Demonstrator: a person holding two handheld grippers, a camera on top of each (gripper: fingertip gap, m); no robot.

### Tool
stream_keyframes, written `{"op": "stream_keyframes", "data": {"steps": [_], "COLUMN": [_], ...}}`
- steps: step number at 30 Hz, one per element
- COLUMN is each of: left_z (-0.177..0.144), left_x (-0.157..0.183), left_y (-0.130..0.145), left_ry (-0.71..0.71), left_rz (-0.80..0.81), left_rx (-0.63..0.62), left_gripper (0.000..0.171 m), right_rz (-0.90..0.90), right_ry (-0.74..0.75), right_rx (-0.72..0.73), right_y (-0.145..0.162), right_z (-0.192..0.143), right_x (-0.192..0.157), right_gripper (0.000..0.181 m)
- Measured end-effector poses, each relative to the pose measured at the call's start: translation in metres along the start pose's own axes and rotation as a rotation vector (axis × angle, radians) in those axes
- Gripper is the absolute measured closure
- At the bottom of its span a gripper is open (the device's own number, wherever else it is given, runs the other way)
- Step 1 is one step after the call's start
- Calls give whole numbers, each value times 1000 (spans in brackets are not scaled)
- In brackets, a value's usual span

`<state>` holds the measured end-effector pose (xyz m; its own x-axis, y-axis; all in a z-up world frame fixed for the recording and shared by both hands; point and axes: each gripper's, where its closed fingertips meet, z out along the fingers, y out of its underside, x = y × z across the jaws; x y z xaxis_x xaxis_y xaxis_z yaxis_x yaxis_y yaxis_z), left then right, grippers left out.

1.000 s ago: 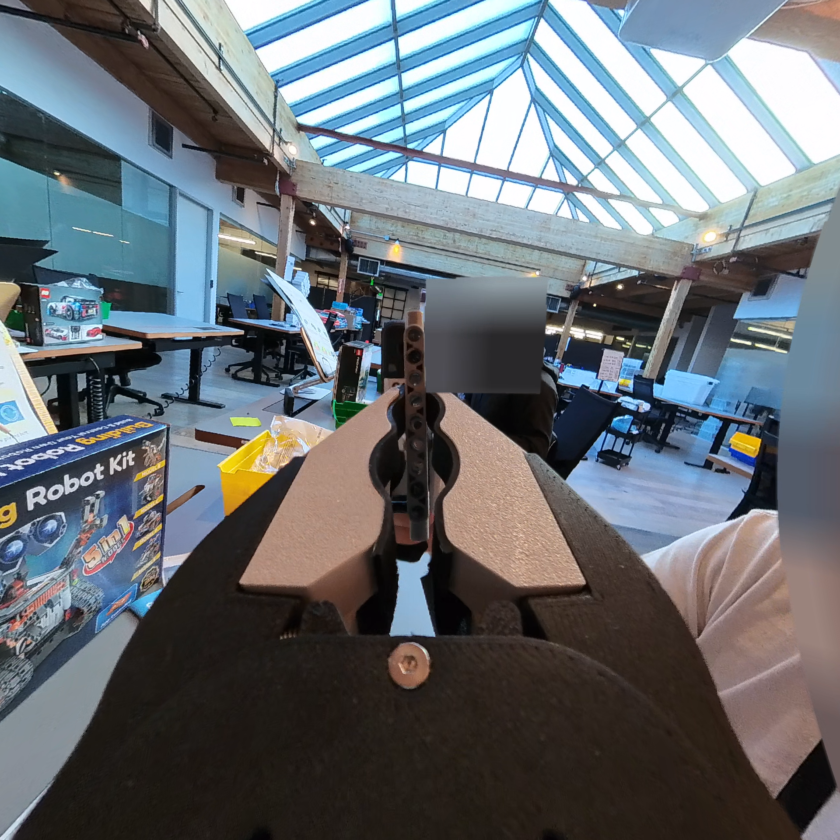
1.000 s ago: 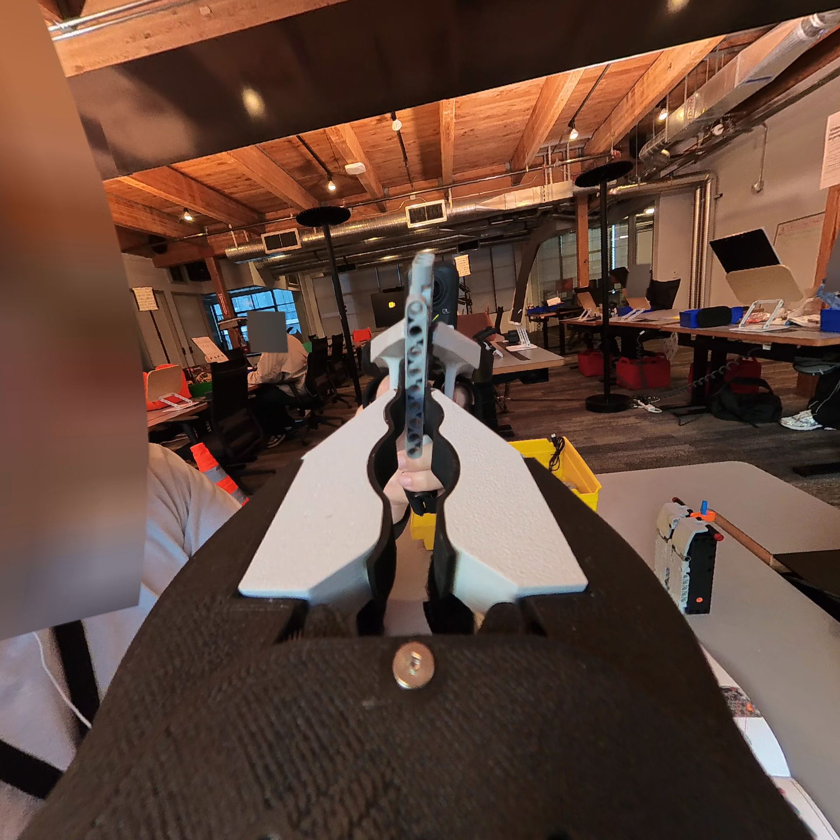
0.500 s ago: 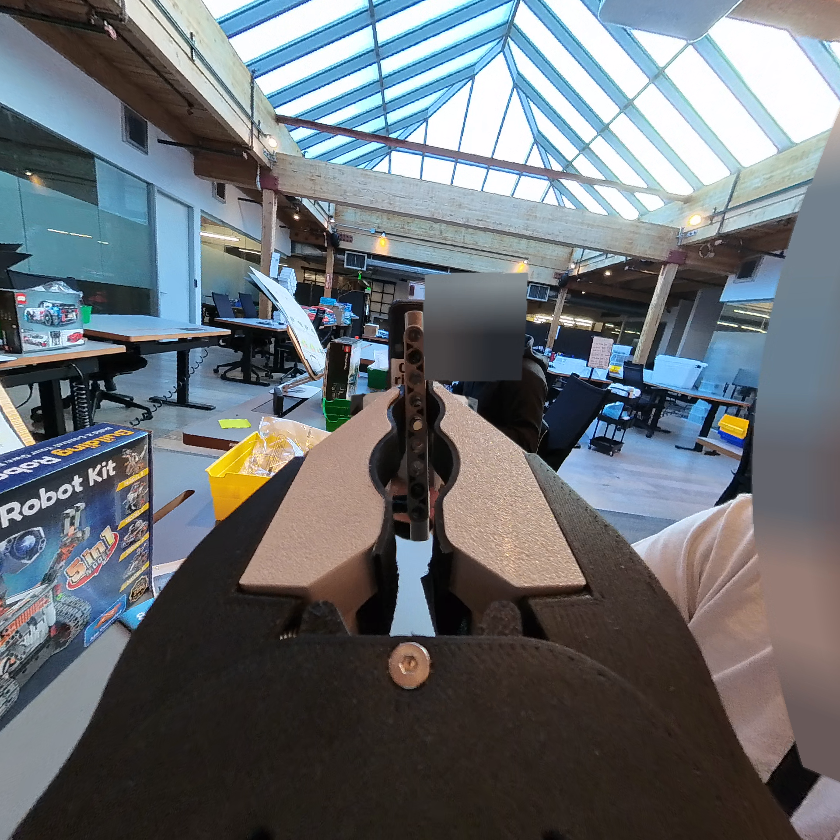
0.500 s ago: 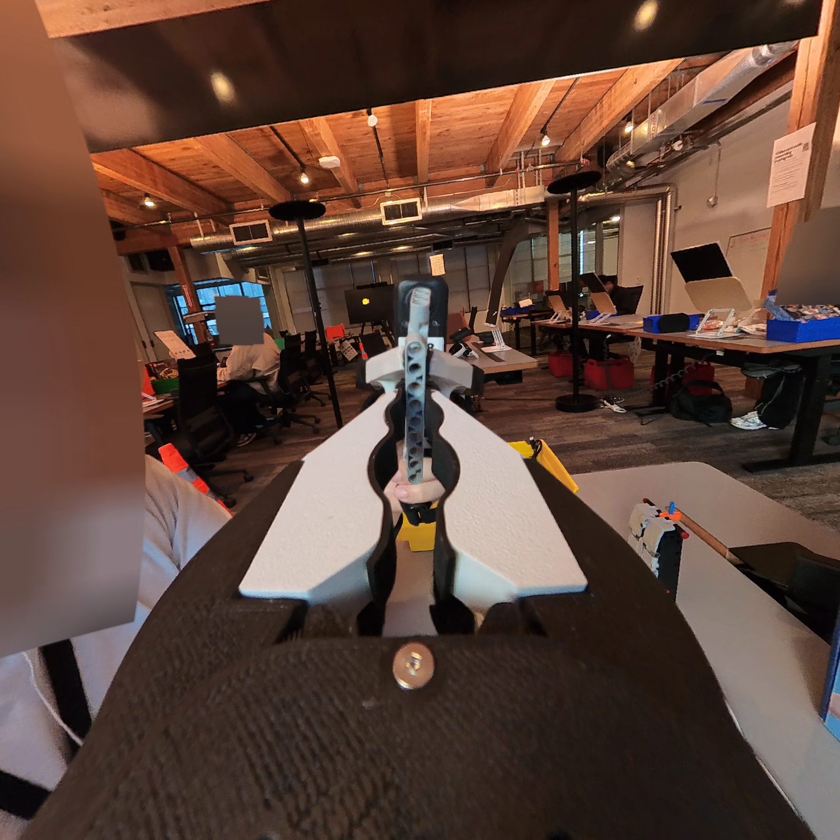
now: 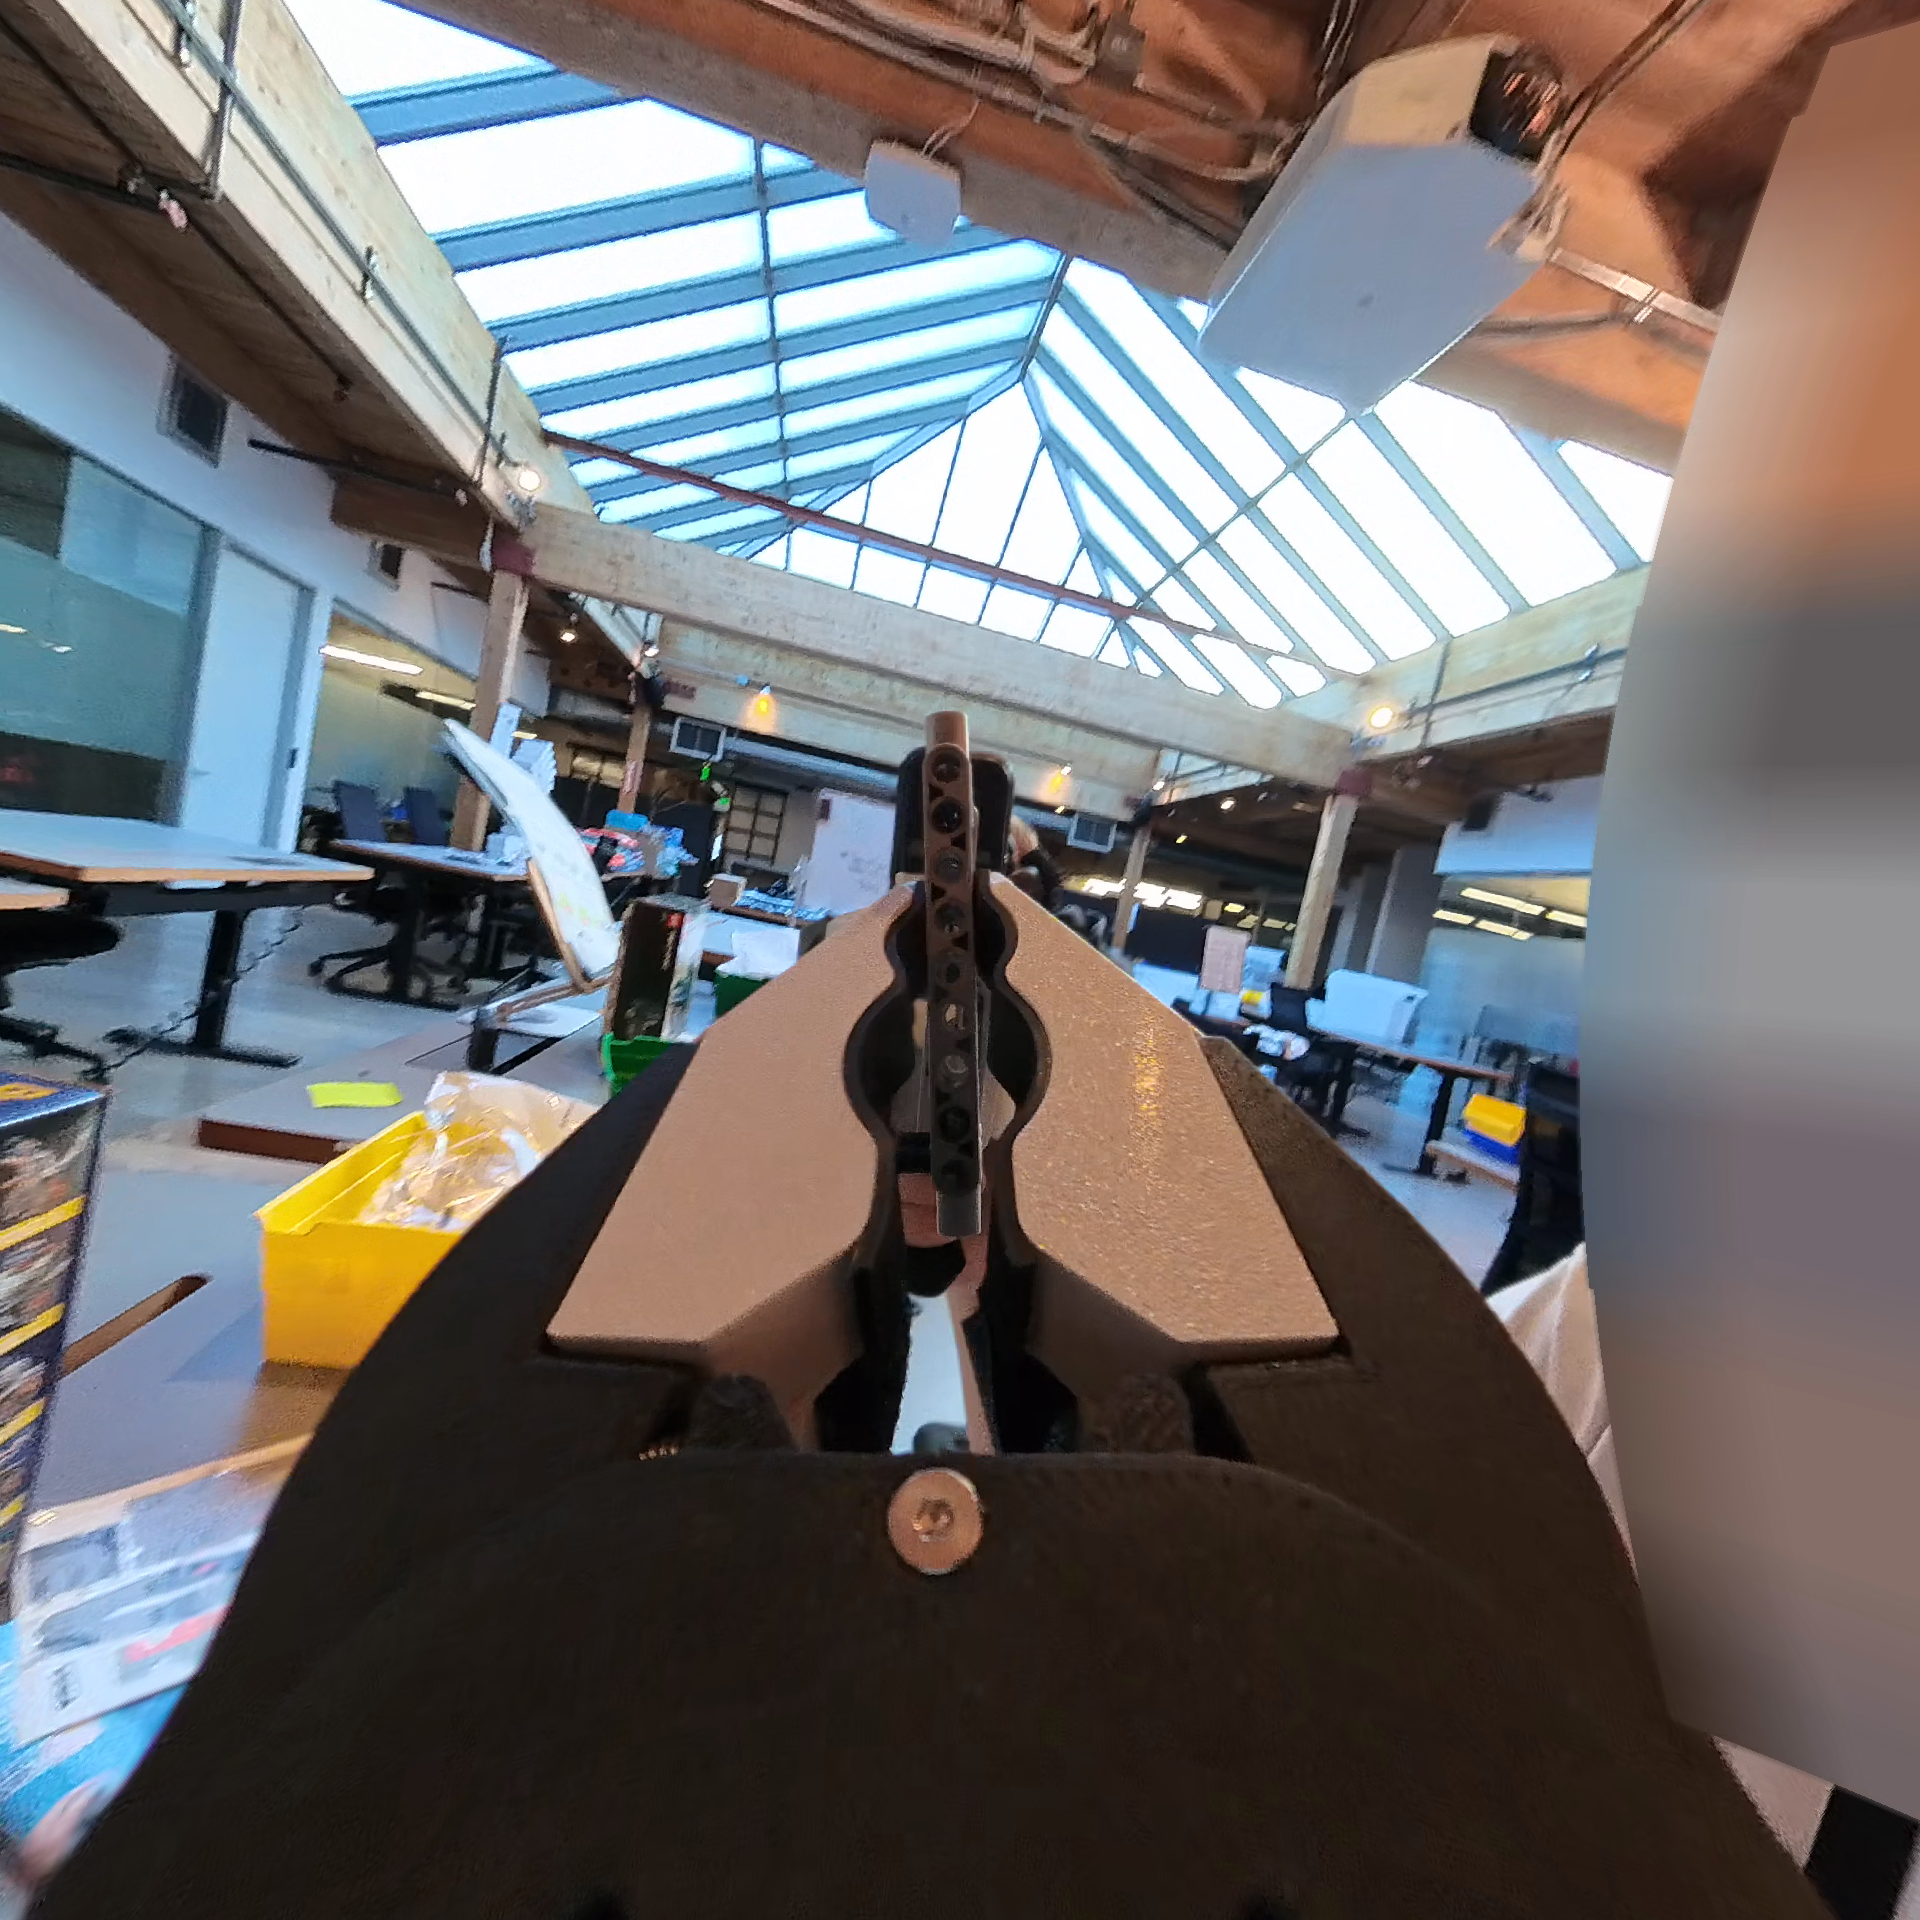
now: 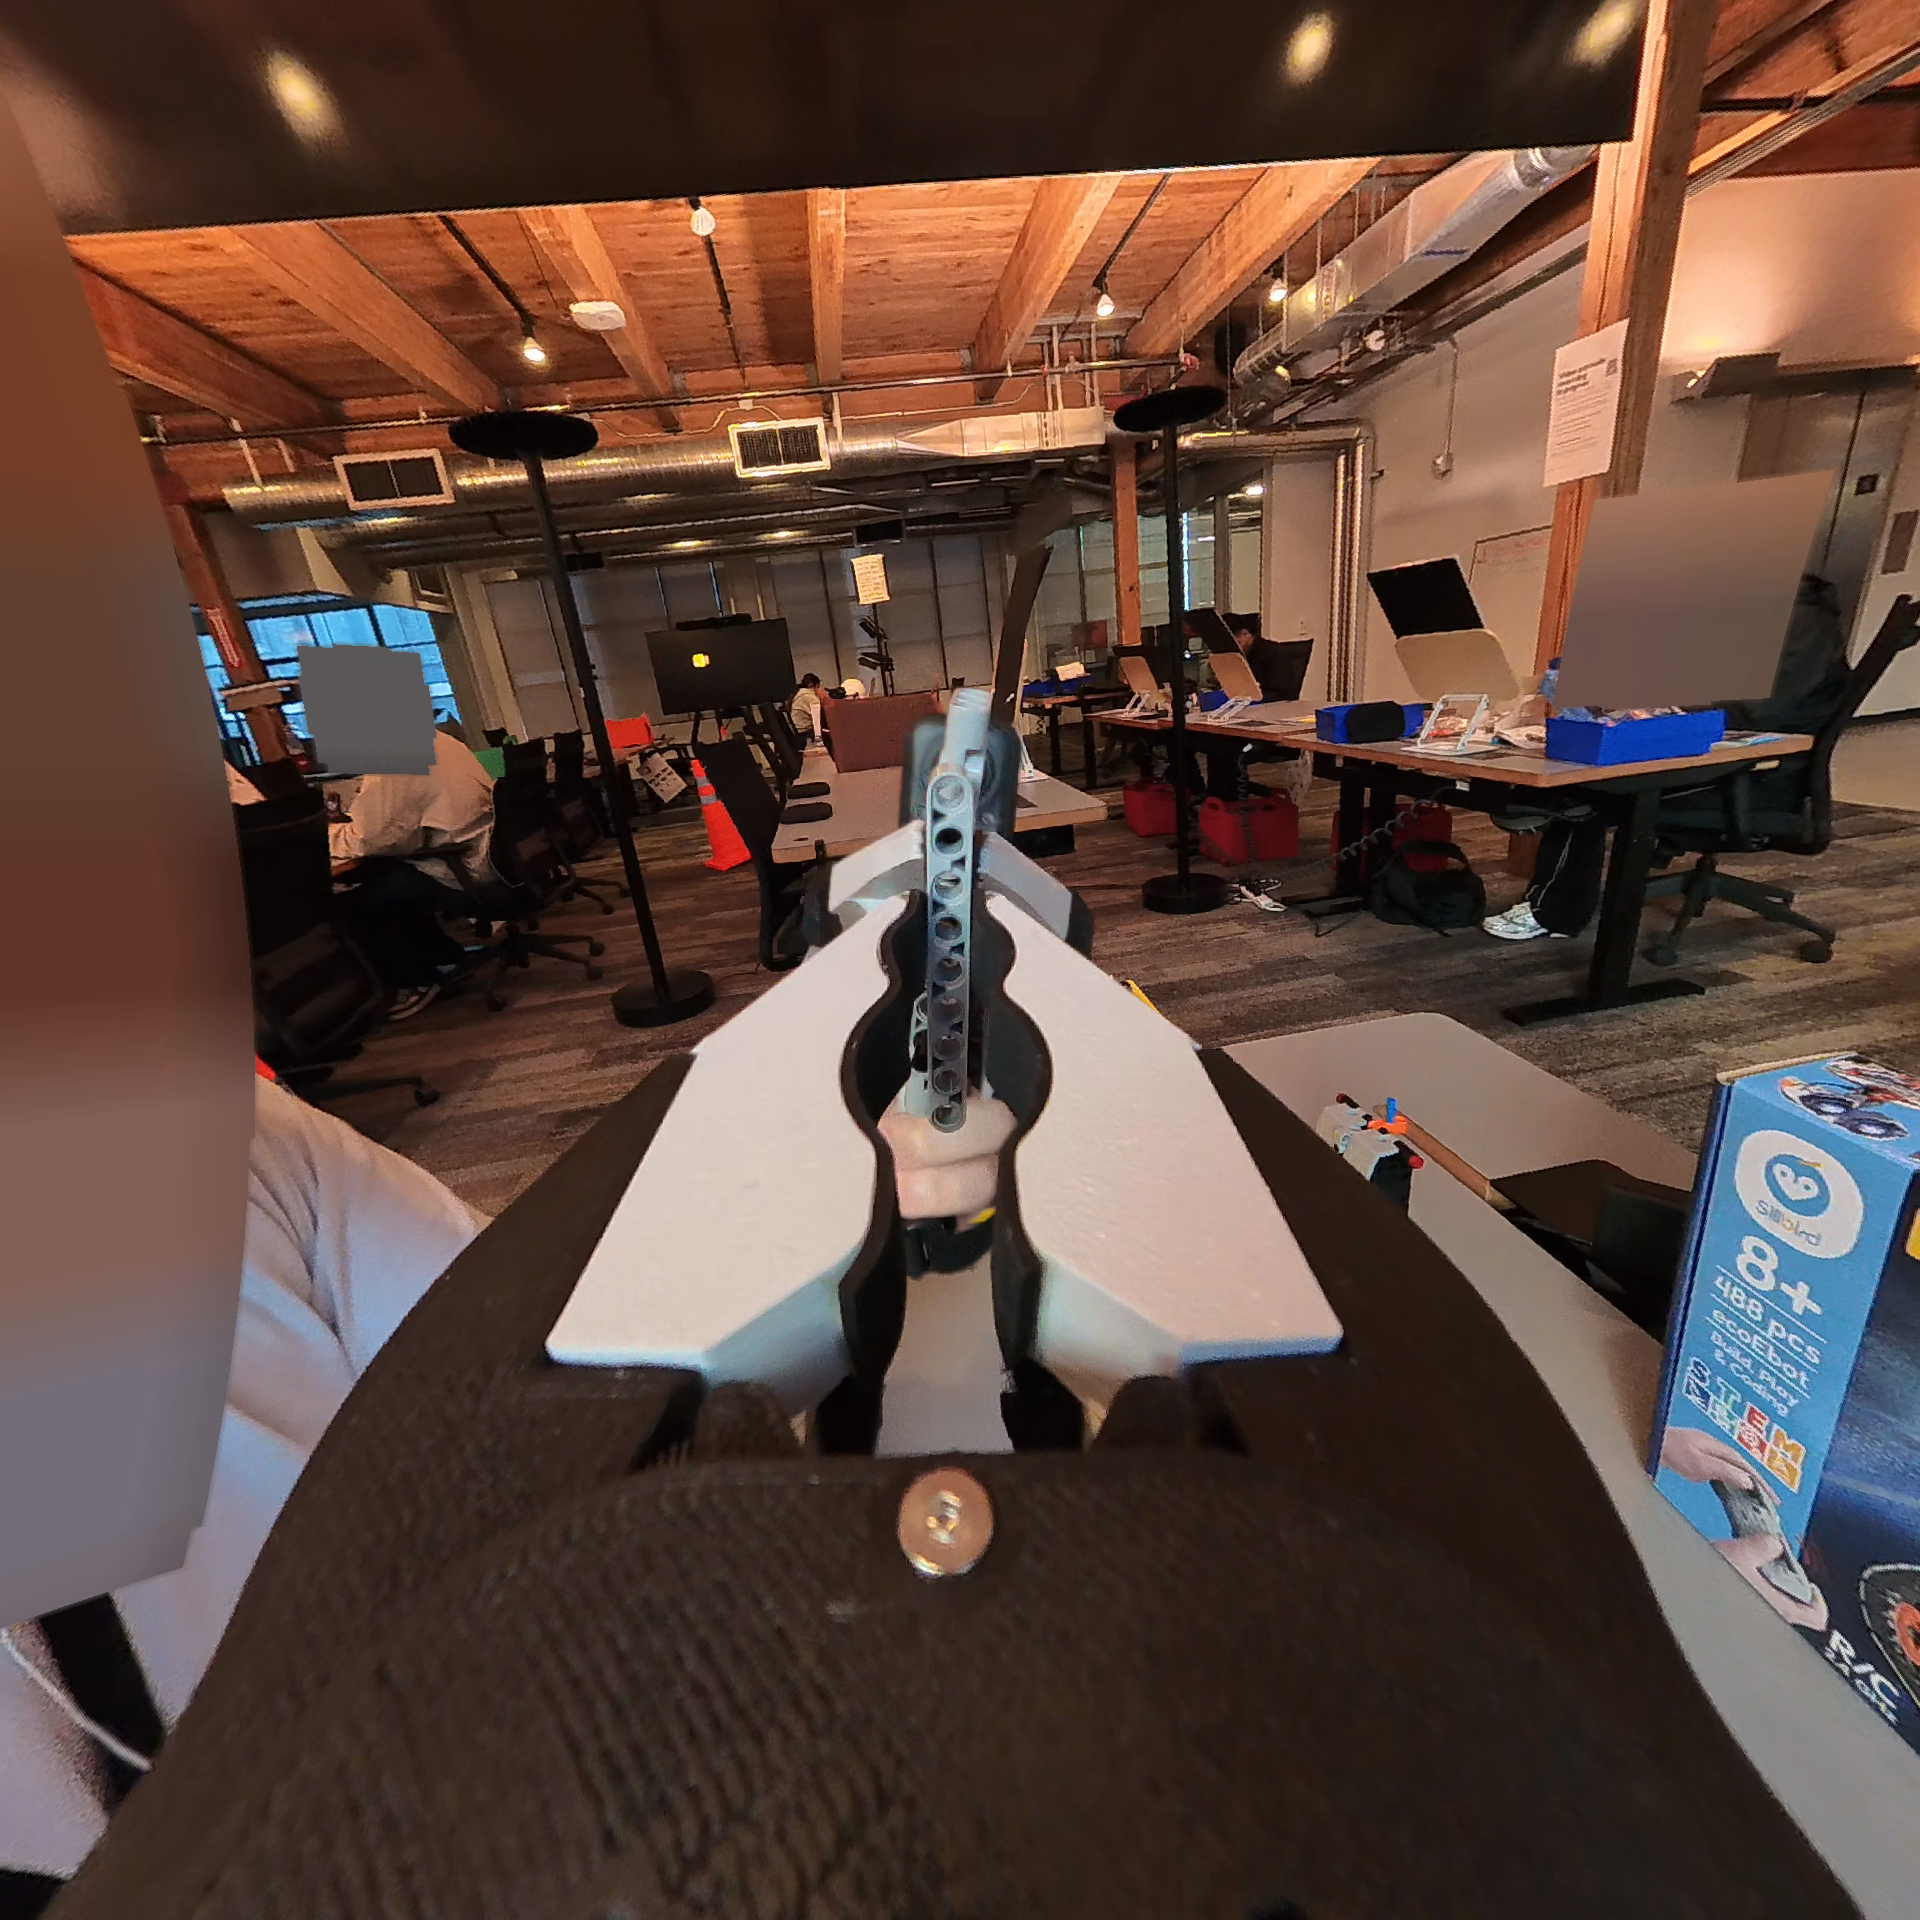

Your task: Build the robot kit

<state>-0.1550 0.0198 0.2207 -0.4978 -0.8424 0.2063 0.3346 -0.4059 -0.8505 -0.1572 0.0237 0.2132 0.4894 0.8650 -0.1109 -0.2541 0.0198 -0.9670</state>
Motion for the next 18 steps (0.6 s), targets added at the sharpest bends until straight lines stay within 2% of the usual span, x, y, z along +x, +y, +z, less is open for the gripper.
{"op": "stream_keyframes", "data": {"steps": [7, 12, 18], "left_z": [6, 8, 10], "left_x": [1, 1, -7], "left_y": [-2, -1, 4], "left_ry": [59, 41, 15], "left_rz": [-49, -23, -36], "left_rx": [132, 163, 176], "left_gripper": [167, 167, 167], "right_rz": [25, 63, 108], "right_ry": [-21, -55, -20], "right_rx": [52, 127, 111], "right_y": [-8, -17, -13], "right_z": [-4, -2, -2], "right_x": [-1, -3, 6], "right_gripper": [176, 168, 172]}}
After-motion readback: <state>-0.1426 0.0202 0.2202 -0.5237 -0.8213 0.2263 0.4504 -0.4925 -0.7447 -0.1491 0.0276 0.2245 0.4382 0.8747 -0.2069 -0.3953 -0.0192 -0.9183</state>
